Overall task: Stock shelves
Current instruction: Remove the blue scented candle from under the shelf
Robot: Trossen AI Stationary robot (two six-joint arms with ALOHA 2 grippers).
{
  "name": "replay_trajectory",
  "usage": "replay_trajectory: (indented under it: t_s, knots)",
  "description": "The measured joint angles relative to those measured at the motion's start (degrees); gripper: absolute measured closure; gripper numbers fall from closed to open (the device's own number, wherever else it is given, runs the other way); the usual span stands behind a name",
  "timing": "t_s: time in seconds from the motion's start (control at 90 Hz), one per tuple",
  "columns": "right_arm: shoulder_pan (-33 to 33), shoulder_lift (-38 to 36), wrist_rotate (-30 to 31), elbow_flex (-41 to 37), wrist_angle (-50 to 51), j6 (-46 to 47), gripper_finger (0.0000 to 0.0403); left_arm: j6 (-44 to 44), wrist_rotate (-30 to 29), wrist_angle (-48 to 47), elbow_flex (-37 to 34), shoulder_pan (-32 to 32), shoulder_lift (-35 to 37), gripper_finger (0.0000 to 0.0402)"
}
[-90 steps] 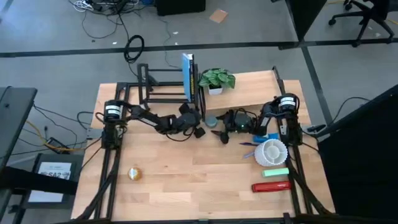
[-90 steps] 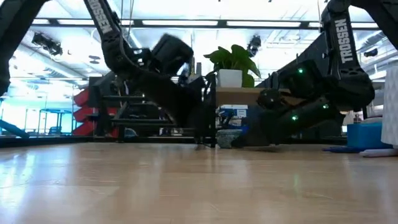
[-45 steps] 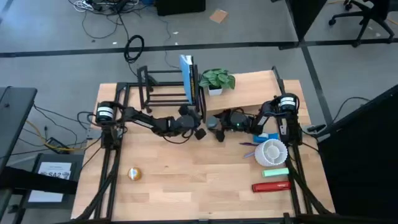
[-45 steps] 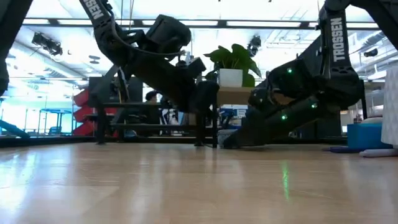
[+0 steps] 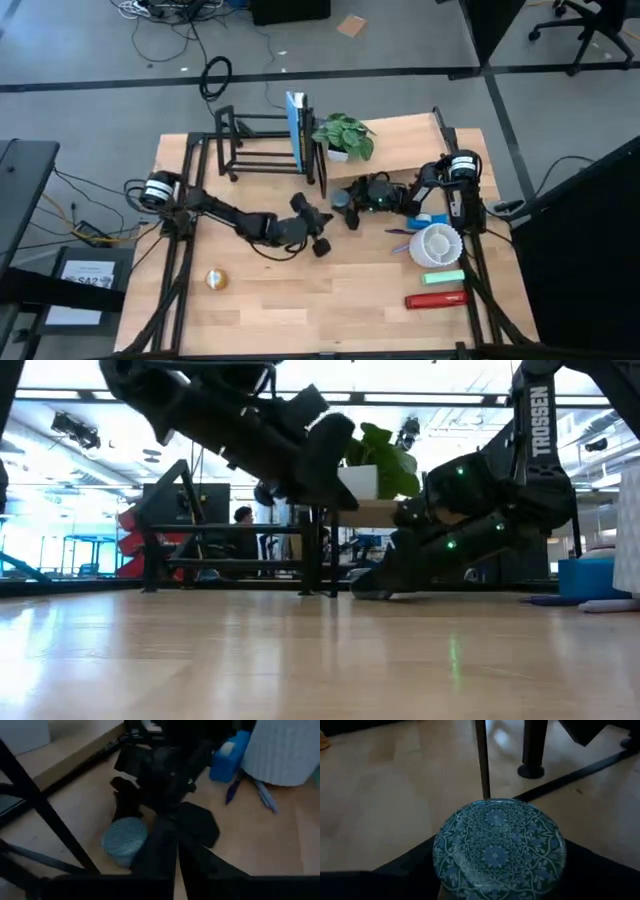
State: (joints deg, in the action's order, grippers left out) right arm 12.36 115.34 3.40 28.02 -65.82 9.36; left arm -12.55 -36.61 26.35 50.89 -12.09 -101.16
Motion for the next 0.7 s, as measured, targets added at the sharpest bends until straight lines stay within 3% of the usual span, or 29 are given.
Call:
replay_trajectory:
  t_s: [0.267, 0.433, 0.7]
  knots:
    - [-4.24, -0.19, 1.94, -1.37, 0.1, 5.38, 0.014, -2.72, -2.01, -3.08, -0.02, 0.54, -0.31, 0.0402]
    - [-8.53, -0.28, 3.92, -2.89, -1.89, 8.04, 0.014, -2.72, -2.81, -3.41, -0.57, 3.99, -3.11, 0.0402]
    - [-15.32, -5.62, 9.0, -3.55, 3.46, 10.87, 0.014, -1.25, -2.83, 2.86, -0.55, 9.54, -8.61, 0.0402]
